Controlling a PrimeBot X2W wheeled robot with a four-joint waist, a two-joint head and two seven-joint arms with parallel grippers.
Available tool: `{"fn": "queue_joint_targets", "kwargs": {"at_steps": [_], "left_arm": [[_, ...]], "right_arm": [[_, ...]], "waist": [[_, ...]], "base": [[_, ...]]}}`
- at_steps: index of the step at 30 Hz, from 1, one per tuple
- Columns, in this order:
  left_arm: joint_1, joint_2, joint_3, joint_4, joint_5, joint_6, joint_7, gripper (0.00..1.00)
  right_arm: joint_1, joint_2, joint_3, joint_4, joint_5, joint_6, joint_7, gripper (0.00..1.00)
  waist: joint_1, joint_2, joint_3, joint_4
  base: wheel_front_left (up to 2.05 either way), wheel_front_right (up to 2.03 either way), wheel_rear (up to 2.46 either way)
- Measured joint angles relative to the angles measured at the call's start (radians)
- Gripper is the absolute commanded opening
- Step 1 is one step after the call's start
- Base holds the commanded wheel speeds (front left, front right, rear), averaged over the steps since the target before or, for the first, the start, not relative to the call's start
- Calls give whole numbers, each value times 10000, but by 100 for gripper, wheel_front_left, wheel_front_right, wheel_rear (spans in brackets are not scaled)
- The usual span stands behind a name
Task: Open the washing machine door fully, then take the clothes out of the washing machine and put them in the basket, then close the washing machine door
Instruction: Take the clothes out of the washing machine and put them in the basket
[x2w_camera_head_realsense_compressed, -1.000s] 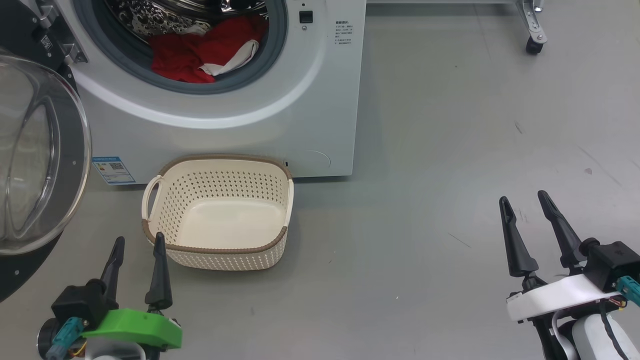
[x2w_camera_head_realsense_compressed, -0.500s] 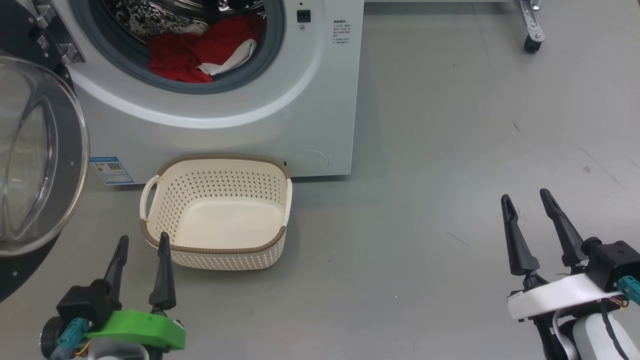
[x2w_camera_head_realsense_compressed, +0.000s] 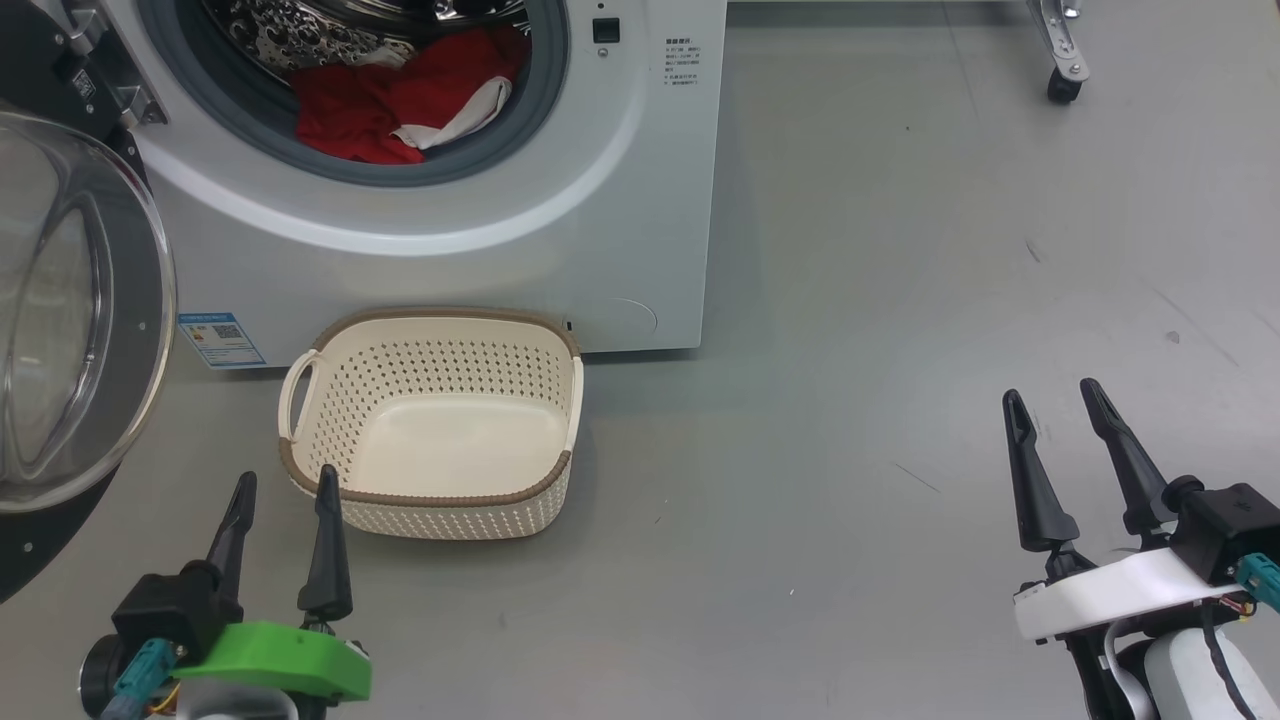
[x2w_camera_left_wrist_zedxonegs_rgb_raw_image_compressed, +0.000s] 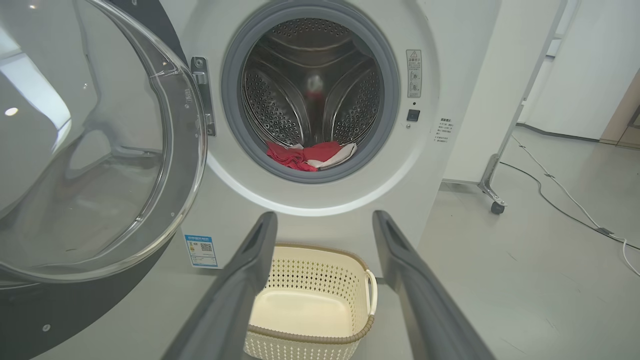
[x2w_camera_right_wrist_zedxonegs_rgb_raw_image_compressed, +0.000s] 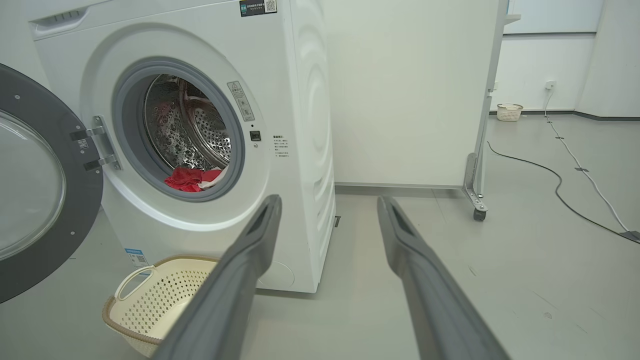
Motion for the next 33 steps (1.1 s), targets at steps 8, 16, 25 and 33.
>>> {"fn": "queue_joint_targets", "kwargs": {"at_steps": [8, 16, 25, 33], "left_arm": [[5, -6, -25, -111, 0, -2, 0, 100], [12, -15, -324, -169, -77, -61, 0, 100], [19, -17, -318, -343, -102, -92, 0, 100], [73, -19, -330, -395, -100, -105, 0, 100]], "right_arm": [[2, 42, -23, -2, -40, 21, 2, 100], [15, 71, -56, -2, -71, 33, 0, 100], [124, 96, -104, -2, -84, 82, 0, 100], [124, 117, -115, -2, -159, 94, 0, 100]], "waist": [[0, 0, 16, -13], [0, 0, 51, -27], [0, 0, 92, -5], [0, 0, 127, 18]], "base": [[0, 0, 0], [2, -8, 6], [16, -51, 35], [54, -72, 18]]}}
